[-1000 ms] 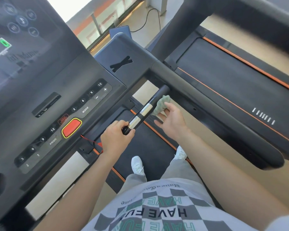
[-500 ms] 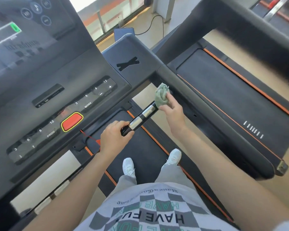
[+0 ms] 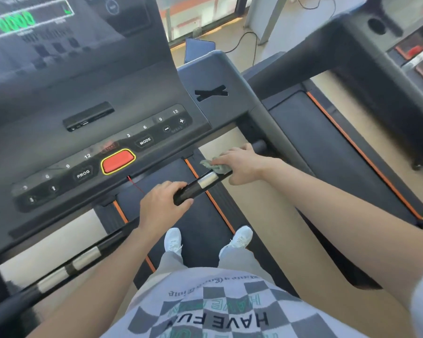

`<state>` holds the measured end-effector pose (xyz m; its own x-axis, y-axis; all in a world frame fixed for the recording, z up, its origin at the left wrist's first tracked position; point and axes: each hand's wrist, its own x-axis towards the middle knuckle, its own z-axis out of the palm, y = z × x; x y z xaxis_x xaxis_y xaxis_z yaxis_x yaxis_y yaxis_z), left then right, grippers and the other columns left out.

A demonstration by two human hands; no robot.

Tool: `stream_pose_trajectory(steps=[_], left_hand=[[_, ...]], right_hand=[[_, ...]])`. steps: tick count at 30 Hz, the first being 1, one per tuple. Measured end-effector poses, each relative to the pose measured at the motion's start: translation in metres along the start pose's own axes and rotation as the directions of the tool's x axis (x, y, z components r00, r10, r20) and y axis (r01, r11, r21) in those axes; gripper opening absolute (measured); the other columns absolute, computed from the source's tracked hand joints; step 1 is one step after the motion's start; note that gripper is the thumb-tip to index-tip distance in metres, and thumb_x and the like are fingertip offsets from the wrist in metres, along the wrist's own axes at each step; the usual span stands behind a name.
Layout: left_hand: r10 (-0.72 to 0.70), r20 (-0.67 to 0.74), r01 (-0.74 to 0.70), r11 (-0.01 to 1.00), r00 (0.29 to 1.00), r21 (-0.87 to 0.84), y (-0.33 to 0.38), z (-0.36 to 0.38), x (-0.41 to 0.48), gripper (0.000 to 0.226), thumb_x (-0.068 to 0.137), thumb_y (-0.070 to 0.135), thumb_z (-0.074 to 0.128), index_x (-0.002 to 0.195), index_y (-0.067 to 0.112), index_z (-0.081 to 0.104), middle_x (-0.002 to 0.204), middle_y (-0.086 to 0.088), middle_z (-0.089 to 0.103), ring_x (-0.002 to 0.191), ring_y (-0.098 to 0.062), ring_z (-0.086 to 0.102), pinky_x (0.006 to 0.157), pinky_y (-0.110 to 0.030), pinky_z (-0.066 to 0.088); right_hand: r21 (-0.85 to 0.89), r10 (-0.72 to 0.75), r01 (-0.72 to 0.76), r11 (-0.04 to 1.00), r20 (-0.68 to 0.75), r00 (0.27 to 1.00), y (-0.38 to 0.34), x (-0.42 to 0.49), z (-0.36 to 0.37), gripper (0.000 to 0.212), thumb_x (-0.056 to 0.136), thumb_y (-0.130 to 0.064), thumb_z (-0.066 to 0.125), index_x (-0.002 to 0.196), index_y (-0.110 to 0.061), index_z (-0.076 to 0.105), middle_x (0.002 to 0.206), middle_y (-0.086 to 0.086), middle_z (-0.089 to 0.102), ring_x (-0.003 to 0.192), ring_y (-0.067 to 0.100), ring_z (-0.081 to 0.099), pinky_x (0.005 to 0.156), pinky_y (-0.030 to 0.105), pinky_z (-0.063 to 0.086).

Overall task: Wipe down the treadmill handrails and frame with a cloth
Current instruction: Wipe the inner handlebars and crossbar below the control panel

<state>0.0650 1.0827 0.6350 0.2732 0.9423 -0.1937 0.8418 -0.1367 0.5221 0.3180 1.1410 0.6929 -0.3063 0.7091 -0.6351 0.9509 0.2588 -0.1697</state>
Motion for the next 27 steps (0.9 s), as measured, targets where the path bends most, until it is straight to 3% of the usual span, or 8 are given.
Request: stream_pose_trajectory(steps=[3,6,11,18,23,27], left_hand=[[-0.003,-0.015,0.003,1.000,1.000,-0.004,-0.002,0.001,-0.003,0.040,0.085,0.049,0.071,0.123,0.037,0.067,0.107,0.016,0.068,0.103,-0.012,0.061,0.073,-0.028,0.044],[-0.005,-0.023,0.005,1.000,1.000,0.006,-0.004,0.001,-0.005,0.041,0.085,0.050,0.071,0.123,0.036,0.067,0.107,0.014,0.069,0.102,-0.013,0.062,0.072,-0.030,0.047],[-0.020,-0.029,0.020,1.000,0.999,-0.007,-0.007,0.000,-0.008,0.039,0.084,0.049,0.071,0.121,0.036,0.068,0.105,0.014,0.069,0.099,-0.014,0.062,0.072,-0.030,0.046],[-0.025,-0.043,0.024,1.000,0.999,-0.020,-0.014,-0.002,-0.012,0.037,0.082,0.052,0.073,0.116,0.036,0.069,0.100,0.014,0.069,0.095,-0.015,0.062,0.074,-0.031,0.048],[-0.017,-0.060,0.017,1.000,0.998,-0.015,-0.025,-0.004,-0.020,0.038,0.083,0.055,0.073,0.115,0.035,0.070,0.097,0.013,0.070,0.091,-0.017,0.062,0.077,-0.035,0.050],[-0.008,-0.066,0.006,1.000,0.998,-0.029,-0.026,-0.003,-0.023,0.039,0.084,0.052,0.073,0.117,0.032,0.070,0.100,0.012,0.071,0.093,-0.017,0.064,0.079,-0.034,0.050]], right_hand=[[-0.015,-0.114,0.114,0.993,-0.003,0.993,-0.026,0.007,0.012,0.075,0.070,-0.016,0.056,0.140,-0.042,0.043,0.121,-0.010,0.057,0.117,0.020,0.049,0.091,0.043,0.028],[-0.036,-0.168,0.167,0.985,-0.034,0.985,-0.034,0.009,0.023,0.081,0.070,-0.019,0.058,0.145,-0.042,0.037,0.129,-0.011,0.055,0.121,0.020,0.047,0.099,0.044,0.023],[-0.075,-0.128,0.118,0.990,-0.142,0.982,-0.014,-0.003,0.026,0.077,0.074,-0.031,0.064,0.148,-0.035,0.041,0.143,-0.010,0.050,0.133,0.019,0.043,0.110,0.052,0.019],[0.032,-0.162,0.179,0.983,-0.289,0.944,-0.045,0.003,0.057,0.073,0.076,-0.064,0.054,0.143,-0.036,0.048,0.137,-0.011,0.053,0.133,0.021,0.044,0.108,0.050,0.026],[0.050,-0.198,0.232,0.971,-0.372,0.907,-0.057,0.003,0.067,0.064,0.080,-0.061,0.056,0.138,-0.034,0.054,0.137,-0.011,0.055,0.134,0.020,0.044,0.111,0.050,0.027],[0.016,-0.114,0.131,0.991,-0.397,0.911,-0.028,0.003,0.059,0.057,0.084,-0.064,0.049,0.131,-0.033,0.059,0.130,-0.012,0.060,0.127,0.019,0.052,0.106,0.048,0.025]])
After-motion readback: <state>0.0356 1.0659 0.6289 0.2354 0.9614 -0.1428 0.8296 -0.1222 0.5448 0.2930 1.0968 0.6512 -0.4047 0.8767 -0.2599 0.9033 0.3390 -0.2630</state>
